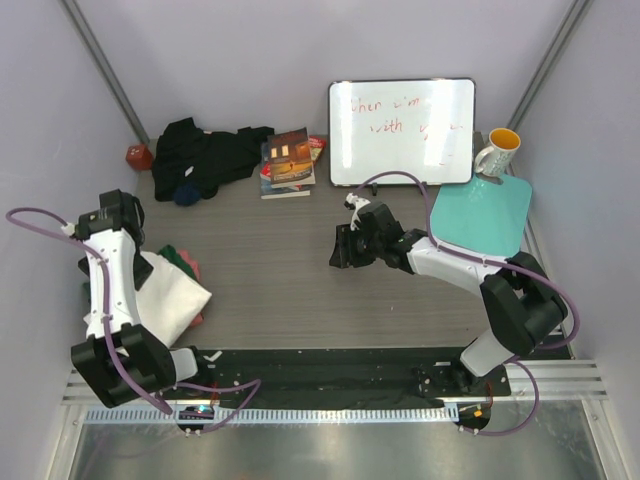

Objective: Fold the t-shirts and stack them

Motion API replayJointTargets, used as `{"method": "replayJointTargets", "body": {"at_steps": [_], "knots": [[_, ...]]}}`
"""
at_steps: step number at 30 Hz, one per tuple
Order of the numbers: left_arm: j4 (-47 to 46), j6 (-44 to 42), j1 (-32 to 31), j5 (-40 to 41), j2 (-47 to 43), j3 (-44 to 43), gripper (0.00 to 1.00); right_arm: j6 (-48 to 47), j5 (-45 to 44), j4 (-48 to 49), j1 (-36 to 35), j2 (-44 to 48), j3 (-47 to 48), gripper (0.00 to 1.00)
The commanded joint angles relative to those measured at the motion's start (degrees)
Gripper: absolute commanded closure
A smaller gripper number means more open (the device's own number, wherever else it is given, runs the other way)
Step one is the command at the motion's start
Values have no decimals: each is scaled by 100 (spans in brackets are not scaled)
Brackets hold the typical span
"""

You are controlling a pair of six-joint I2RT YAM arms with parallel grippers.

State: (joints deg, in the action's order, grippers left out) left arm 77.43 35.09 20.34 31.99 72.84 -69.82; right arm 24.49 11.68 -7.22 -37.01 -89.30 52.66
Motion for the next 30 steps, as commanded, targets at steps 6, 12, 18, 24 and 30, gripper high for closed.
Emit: {"method": "replayJointTargets", "body": {"at_steps": [6, 12, 18, 24, 30], "knots": [[1, -20, 40, 27, -384, -76, 48, 91, 89, 213, 28, 44, -37, 51], [27, -160, 23, -526, -182, -295, 51, 109, 62, 230, 19, 79, -63, 51], [-481, -415, -231, -1422, -481, -366, 49, 161, -61, 169, 19, 44, 7, 48], [-1552, -451, -1083, -2818, -727, -58, 48, 258, -359, -7, 19, 167, 42, 47], [-2565, -283, -2849, -2917, -429, -31, 42, 249, -868, -305, 19, 255, -116, 47]]}}
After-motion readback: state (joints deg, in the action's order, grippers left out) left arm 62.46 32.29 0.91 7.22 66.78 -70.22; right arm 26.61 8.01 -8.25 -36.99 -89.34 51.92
